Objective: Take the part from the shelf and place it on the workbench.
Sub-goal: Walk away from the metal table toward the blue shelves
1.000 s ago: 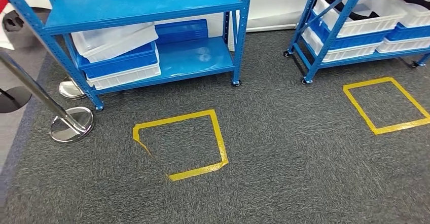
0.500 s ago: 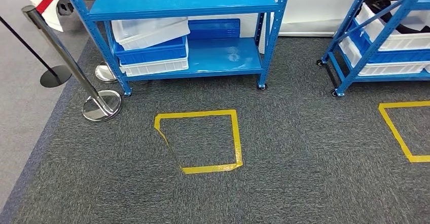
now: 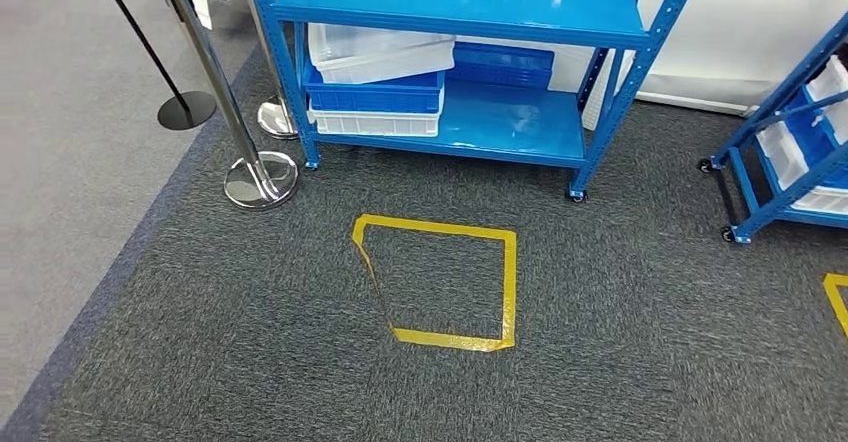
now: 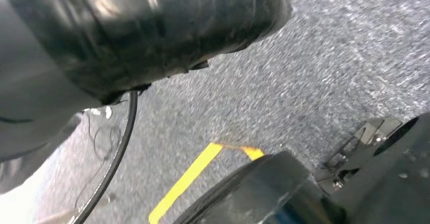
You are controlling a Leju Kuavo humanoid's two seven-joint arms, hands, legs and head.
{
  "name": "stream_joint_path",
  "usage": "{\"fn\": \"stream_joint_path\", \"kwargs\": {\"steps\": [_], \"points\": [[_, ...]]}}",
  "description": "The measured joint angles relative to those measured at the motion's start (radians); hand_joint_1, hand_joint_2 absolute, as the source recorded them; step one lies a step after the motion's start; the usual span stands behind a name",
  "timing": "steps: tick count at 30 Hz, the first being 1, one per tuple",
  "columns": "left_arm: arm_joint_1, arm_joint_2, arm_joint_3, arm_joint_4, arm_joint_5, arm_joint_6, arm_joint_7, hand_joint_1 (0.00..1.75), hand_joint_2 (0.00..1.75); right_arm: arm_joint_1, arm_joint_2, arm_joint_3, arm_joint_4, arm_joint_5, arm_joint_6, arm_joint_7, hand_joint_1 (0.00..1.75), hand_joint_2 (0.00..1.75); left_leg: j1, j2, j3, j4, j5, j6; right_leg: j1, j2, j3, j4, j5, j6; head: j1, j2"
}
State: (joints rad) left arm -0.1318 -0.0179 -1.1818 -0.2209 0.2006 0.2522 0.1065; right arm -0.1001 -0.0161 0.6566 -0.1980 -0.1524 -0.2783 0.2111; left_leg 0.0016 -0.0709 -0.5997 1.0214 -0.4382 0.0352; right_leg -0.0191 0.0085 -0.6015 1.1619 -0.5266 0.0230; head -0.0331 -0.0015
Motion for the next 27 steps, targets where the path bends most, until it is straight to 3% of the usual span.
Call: {"fn": "stream_joint_path", "kwargs": {"steps": [2,5,7,9,11,12,13,14,15,17,22,24,26,27], "points": [[0.000,0.000,0.000,0.000,0.004,-0.004,0.001,0.00,0.00,-0.004,-0.001,0.013,0.000,0.047,-0.028,0.021,0.00,0.00,-0.001,-0.014,-0.005,0.010,-0.004,-0.009,-0.001,0.020,0.035,-0.093,0.035,-0.003,0.000,0.000],[0.003,0.000,0.000,0.000,0.012,-0.003,0.006,0.00,0.00,-0.011,-0.001,0.028,0.000,0.061,-0.075,0.050,0.00,0.00,0.001,-0.020,-0.010,0.011,-0.005,-0.026,0.003,0.023,0.042,-0.114,0.036,-0.018,0.000,0.000],[0.005,0.001,0.000,0.000,0.017,0.003,0.007,0.00,0.00,-0.012,-0.002,0.029,0.000,0.050,-0.088,0.061,0.00,0.00,0.001,0.007,-0.021,0.036,-0.022,-0.036,0.003,0.017,0.049,-0.121,0.040,-0.031,-0.003,0.000],[0.003,0.001,0.001,0.000,0.021,0.012,0.008,0.00,0.00,-0.009,-0.004,0.029,0.001,0.041,-0.090,0.068,0.00,0.00,0.002,0.043,-0.066,0.131,-0.072,-0.044,0.004,0.008,0.052,-0.124,0.041,-0.040,-0.008,0.000],[0.002,0.001,0.002,0.000,0.024,0.020,0.008,0.00,0.00,-0.005,-0.005,0.029,0.001,0.038,-0.090,0.070,0.00,0.00,0.005,0.054,-0.127,0.250,-0.116,-0.050,0.007,-0.003,0.053,-0.124,0.038,-0.045,-0.010,0.000],[0.002,0.001,0.002,0.000,0.026,0.024,0.008,0.00,0.00,-0.004,-0.005,0.029,0.001,0.038,-0.089,0.071,0.00,0.00,0.005,0.055,-0.143,0.277,-0.116,-0.051,0.008,-0.008,0.054,-0.124,0.036,-0.045,-0.010,0.000],[0.003,0.001,0.002,0.000,0.028,0.026,0.008,0.00,0.00,-0.003,-0.005,0.029,0.001,0.038,-0.088,0.071,0.00,0.00,0.005,0.056,-0.139,0.265,-0.098,-0.050,0.009,-0.011,0.058,-0.124,0.033,-0.045,-0.010,0.000],[0.003,0.002,0.002,0.000,0.029,0.027,0.008,0.00,0.00,-0.003,-0.004,0.029,0.001,0.038,-0.086,0.072,0.00,0.00,0.005,0.057,-0.118,0.219,-0.066,-0.047,0.009,-0.013,0.062,-0.124,0.030,-0.044,-0.010,0.000],[0.004,0.003,0.002,0.000,0.030,0.029,0.008,0.00,0.00,-0.003,-0.004,0.029,0.001,0.038,-0.085,0.072,0.00,0.00,0.004,0.061,-0.085,0.150,-0.033,-0.043,0.009,-0.015,0.068,-0.124,0.026,-0.042,-0.010,0.000],[0.002,0.005,0.002,0.000,0.030,0.030,0.008,0.00,0.00,-0.004,-0.005,0.029,0.001,0.037,-0.083,0.072,0.00,0.00,-0.002,0.068,-0.028,0.041,-0.001,-0.032,0.012,-0.018,0.075,-0.125,0.018,-0.035,-0.010,0.000],[0.006,0.009,0.003,0.000,0.032,0.033,0.008,0.00,0.00,-0.005,-0.005,0.029,0.001,0.037,-0.083,0.072,0.00,0.00,-0.006,0.063,0.016,-0.014,-0.011,-0.001,0.011,-0.021,0.079,-0.093,0.016,-0.010,-0.006,0.000],[0.005,0.009,0.003,0.000,0.032,0.033,0.007,0.00,0.00,-0.007,-0.006,0.029,0.001,0.036,-0.083,0.072,0.00,0.00,-0.004,0.063,0.033,-0.023,-0.013,0.008,0.008,-0.017,0.036,-0.011,-0.028,-0.005,-0.002,0.000],[0.003,0.010,0.003,0.000,0.031,0.034,0.006,0.00,0.00,-0.007,-0.005,0.029,0.001,0.034,-0.083,0.071,0.00,0.00,-0.004,0.062,0.040,-0.023,-0.020,0.012,0.007,-0.014,-0.037,0.100,-0.074,0.001,0.000,0.000],[0.004,0.010,0.003,0.000,0.030,0.033,0.006,0.00,0.00,-0.006,-0.005,0.029,0.001,0.032,-0.082,0.071,0.00,0.00,-0.004,0.060,0.045,-0.023,-0.025,0.013,0.006,-0.014,-0.065,0.132,-0.077,0.005,0.001,0.000]]}}
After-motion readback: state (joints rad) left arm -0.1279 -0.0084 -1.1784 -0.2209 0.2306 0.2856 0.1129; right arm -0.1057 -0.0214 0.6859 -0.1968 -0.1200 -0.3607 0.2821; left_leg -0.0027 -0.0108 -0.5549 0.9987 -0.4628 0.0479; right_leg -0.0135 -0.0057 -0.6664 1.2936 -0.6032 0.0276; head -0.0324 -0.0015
